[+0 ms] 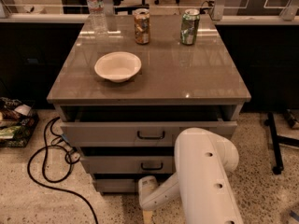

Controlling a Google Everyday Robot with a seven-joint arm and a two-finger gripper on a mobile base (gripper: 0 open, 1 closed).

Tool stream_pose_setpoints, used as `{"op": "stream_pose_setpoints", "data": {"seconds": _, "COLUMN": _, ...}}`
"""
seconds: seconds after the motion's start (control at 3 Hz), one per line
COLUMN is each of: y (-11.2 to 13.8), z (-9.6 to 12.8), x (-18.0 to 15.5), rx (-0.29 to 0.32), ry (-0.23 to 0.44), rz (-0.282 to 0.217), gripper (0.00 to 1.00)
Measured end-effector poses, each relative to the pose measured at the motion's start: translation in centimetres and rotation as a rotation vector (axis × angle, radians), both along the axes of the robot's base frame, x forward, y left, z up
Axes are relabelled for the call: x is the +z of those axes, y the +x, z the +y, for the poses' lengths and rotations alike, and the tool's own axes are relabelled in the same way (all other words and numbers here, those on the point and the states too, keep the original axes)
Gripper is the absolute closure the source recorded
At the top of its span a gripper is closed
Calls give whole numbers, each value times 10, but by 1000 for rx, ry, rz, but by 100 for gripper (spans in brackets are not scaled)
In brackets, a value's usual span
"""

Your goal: Open bottom drawer

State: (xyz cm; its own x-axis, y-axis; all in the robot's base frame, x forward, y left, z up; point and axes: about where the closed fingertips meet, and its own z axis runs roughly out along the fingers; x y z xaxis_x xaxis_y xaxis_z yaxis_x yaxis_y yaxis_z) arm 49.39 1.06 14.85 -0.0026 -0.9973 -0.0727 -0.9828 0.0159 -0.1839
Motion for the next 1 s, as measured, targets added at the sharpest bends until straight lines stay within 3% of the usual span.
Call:
{"op": "stream_pose_setpoints", "data": {"seconds": 0.33, "y": -1, "z": 0, "x": -1, "rx": 0, "ry": 0, "rz": 1, "gripper": 15}}
{"op": "stream_pose_setpoints", "data": {"seconds": 1.0, "y": -2, "z": -1, "x": -3, "rx": 0, "ry": -1, "rz": 4, "gripper": 61}}
